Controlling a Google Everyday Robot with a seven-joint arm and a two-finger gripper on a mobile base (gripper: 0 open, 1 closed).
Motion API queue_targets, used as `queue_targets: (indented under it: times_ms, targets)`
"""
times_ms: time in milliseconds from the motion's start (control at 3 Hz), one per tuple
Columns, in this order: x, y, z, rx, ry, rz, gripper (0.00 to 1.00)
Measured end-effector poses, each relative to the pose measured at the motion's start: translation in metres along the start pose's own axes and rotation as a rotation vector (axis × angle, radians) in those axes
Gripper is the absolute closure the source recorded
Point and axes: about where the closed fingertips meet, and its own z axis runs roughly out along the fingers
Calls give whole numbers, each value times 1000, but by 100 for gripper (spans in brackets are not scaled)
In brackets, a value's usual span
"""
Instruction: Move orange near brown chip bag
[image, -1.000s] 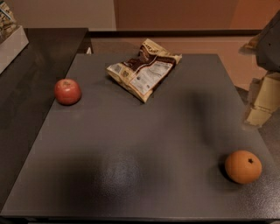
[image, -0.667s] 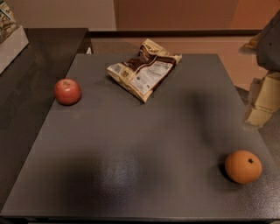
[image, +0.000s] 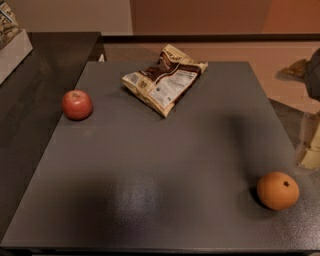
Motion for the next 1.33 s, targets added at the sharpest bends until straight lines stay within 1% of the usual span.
queue_targets:
  times_ms: [333,667,1000,1333]
  targets:
    - [7,15,5,-24,-15,-32,0]
    - [14,39,27,-36,-30,-80,0]
    - [19,58,50,-57,-42,-104,0]
    - [22,70,67,-78,-43,-115,0]
